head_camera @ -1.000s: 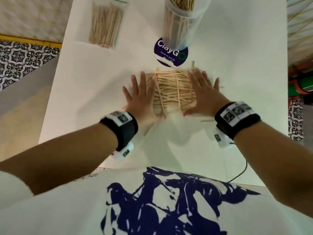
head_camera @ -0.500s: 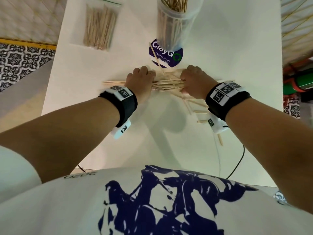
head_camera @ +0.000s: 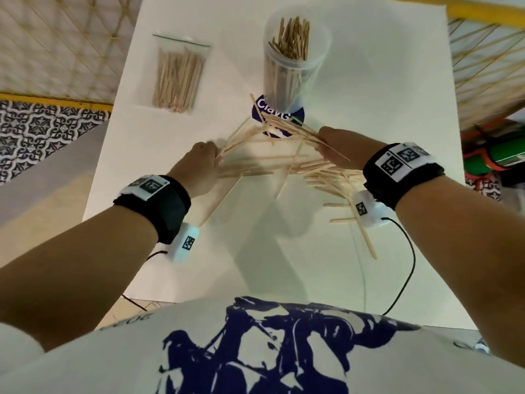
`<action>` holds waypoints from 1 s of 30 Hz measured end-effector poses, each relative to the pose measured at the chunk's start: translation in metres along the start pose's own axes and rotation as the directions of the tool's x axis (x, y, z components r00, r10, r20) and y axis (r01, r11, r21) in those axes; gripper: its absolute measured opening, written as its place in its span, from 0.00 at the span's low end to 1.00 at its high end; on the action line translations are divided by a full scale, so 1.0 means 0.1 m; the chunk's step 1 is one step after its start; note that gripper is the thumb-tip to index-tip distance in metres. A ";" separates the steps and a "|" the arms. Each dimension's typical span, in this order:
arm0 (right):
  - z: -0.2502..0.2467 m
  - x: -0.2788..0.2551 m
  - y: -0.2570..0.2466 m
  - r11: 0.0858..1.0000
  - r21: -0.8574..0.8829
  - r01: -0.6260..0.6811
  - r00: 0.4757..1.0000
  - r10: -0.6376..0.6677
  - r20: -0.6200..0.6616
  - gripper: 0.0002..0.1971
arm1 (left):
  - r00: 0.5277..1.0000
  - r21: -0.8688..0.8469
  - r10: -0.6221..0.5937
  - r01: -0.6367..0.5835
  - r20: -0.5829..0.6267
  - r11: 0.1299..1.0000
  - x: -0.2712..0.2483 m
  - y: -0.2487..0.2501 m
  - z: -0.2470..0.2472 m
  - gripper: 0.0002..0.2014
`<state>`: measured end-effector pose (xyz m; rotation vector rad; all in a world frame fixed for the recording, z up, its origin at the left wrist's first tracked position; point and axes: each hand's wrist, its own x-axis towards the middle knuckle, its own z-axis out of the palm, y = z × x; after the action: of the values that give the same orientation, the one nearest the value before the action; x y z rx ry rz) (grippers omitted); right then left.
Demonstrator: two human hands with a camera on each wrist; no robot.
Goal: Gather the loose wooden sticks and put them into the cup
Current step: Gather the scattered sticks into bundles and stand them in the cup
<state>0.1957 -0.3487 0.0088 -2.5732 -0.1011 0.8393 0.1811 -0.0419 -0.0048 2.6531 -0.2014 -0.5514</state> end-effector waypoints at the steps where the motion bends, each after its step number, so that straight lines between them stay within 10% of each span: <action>1: 0.00 -0.03 -0.05 0.972 0.228 -0.055 0.997 0.041 0.068 0.03 | 0.998 -0.046 -0.069 0.069 0.005 0.997 -0.01 0.01 -0.02 0.14; 9: 0.35 -0.02 -0.52 0.685 0.729 -0.006 0.995 0.073 -0.061 0.03 | 0.944 -0.593 -0.320 0.303 0.080 0.746 0.14 0.39 0.22 0.09; 14: 0.61 0.14 -0.89 0.473 0.881 -0.025 0.978 0.194 -0.077 0.19 | 0.985 -0.541 -0.136 0.173 0.109 0.823 0.14 0.80 0.39 0.13; 17: 0.67 0.26 -1.00 0.512 0.857 -0.053 0.946 0.301 -0.121 0.26 | 0.996 -0.513 -0.006 0.051 0.088 0.857 0.10 0.89 0.35 0.30; 24: 0.59 0.24 -0.96 0.740 0.672 -0.038 0.913 0.299 -0.278 0.09 | 0.991 -0.455 -0.012 0.073 0.136 0.888 0.10 0.73 0.13 0.09; 27: 0.59 0.13 -1.01 0.619 0.784 0.046 0.961 0.186 -0.203 0.03 | 0.986 -0.614 -0.149 0.162 0.074 0.772 0.17 0.66 0.04 0.21; 30: 0.59 0.13 -1.05 0.697 0.708 0.114 0.974 0.061 -0.216 0.09 | 0.975 -0.826 -0.163 0.214 0.150 0.521 0.23 0.67 -0.02 0.43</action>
<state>0.1788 -0.2293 0.0034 -1.8774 0.2233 0.4320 0.1991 -0.1066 0.0179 1.6911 0.2976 -0.5894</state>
